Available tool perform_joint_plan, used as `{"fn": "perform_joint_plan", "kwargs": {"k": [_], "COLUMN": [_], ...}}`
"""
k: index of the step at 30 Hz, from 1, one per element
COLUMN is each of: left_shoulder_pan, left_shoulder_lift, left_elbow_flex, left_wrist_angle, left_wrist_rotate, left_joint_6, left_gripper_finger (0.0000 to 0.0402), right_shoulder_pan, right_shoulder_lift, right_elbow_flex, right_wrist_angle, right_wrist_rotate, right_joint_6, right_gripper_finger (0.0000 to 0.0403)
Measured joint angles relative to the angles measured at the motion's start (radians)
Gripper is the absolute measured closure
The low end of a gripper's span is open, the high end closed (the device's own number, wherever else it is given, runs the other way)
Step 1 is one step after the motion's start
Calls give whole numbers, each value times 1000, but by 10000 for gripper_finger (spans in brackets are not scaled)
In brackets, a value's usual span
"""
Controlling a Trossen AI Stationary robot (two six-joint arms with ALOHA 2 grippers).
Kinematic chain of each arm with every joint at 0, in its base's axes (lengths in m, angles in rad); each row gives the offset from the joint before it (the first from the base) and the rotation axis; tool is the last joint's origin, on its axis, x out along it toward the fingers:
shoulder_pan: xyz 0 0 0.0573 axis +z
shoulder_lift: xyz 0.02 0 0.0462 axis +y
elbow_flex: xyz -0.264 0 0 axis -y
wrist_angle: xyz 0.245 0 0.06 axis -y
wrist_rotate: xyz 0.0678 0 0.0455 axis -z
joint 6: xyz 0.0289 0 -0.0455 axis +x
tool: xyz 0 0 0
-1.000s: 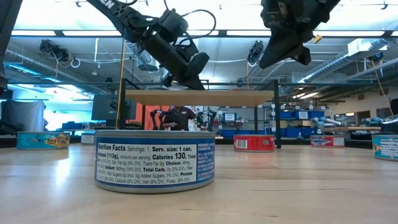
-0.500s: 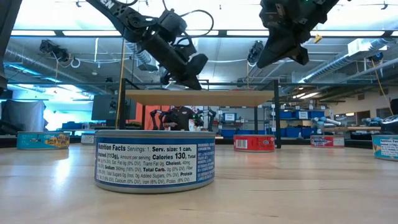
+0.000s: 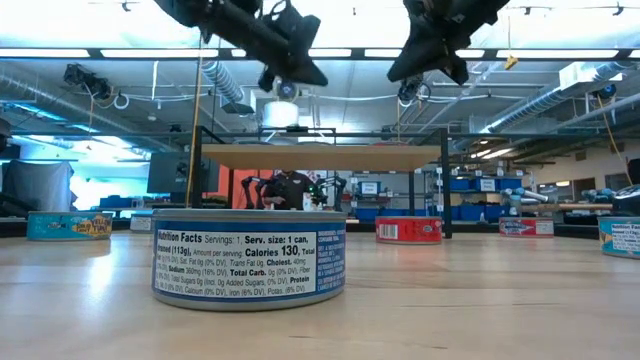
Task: Stack canned seafood by type on shelf
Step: Put the red tuna can on the shelf
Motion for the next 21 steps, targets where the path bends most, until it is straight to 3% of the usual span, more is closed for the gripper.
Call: {"fn": "perform_joint_plan", "kwargs": {"k": [8, 13, 16, 21], "left_shoulder_pan": [-113, -188, -230, -318], "left_shoulder_lift": [-14, -14, -14, -13], "left_elbow_flex": [0, 0, 0, 0], "left_wrist_angle": [2, 38, 30, 0], "left_wrist_rotate": [95, 141, 93, -78], "left_joint_6": [42, -81, -106, -55], "left_gripper_finger": [401, 401, 401, 401], "right_shoulder_pan": [-53, -71, -78, -95], "right_shoulder_lift": [13, 14, 18, 45], "right_elbow_flex": [0, 0, -12, -38], "right_wrist_angle": [33, 45, 76, 201], "right_wrist_rotate": [-23, -23, -21, -44], "right_joint_6": [-171, -174, -225, -306], "right_gripper_finger": [390, 391, 387, 389]}}
